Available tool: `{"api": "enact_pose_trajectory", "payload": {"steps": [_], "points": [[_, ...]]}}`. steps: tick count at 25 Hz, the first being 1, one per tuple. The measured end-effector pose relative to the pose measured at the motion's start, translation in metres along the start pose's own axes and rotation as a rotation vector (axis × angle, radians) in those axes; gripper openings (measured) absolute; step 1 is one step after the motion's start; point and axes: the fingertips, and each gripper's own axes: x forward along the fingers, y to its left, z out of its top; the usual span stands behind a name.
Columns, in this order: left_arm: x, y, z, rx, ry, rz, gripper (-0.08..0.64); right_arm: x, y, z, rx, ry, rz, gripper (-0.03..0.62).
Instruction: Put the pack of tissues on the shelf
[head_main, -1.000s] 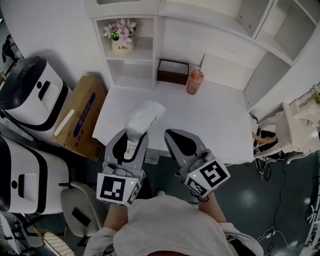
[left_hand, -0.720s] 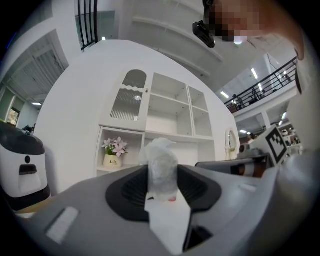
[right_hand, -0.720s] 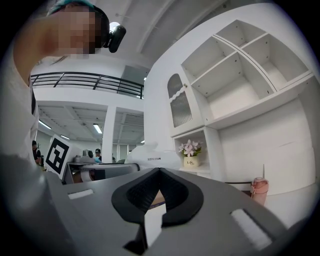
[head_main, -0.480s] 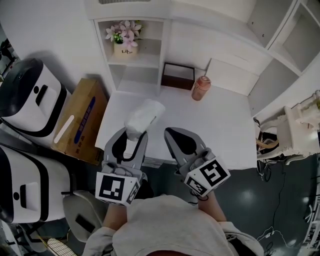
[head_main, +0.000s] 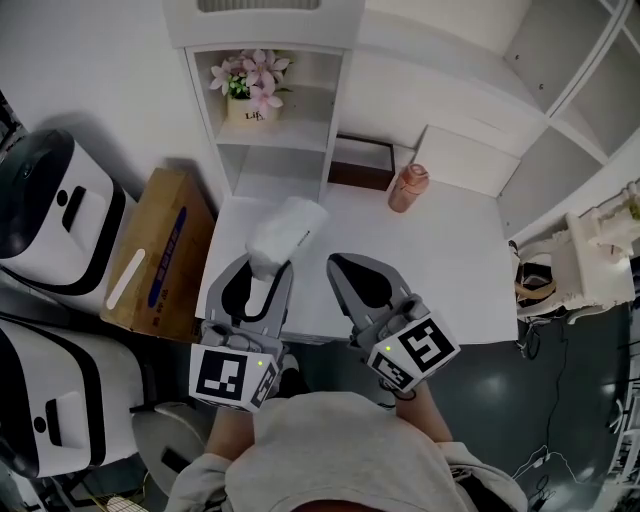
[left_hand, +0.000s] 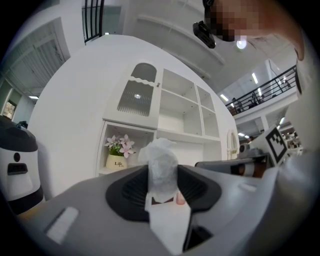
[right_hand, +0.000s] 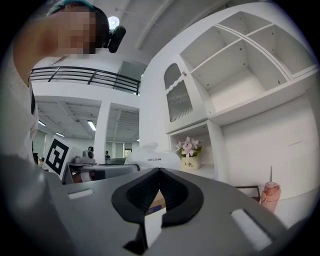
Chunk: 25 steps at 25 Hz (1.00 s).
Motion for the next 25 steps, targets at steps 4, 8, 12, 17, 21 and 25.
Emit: {"api": "enact_pose_trajectory", "payload": {"steps": [4,8,12,17,21,25], "points": [[0.009,0.017,-0.001,-0.008,-0.003,-0.014,0.158,0.018,-0.003,0.001,-0.007,0.0,-0.017,0.0],[0.016,0.031,-0.002,-0.012,-0.004,-0.032,0.158,0.033,-0.004,0.0,-0.009,0.0,-0.035,0.0],[0.024,0.044,-0.002,-0.015,-0.008,-0.054,0.158,0.046,-0.006,0.0,-0.009,-0.002,-0.056,0.0],[0.027,0.057,-0.001,-0.014,-0.015,-0.083,0.158,0.057,-0.002,0.003,-0.003,-0.021,-0.074,0.0],[0.028,0.068,-0.002,-0.024,-0.022,-0.091,0.158,0.066,0.002,0.0,-0.014,-0.008,-0.087,0.0],[0.032,0.073,-0.006,-0.031,-0.017,-0.101,0.158,0.071,0.001,-0.004,-0.014,0.001,-0.099,0.0]]}}
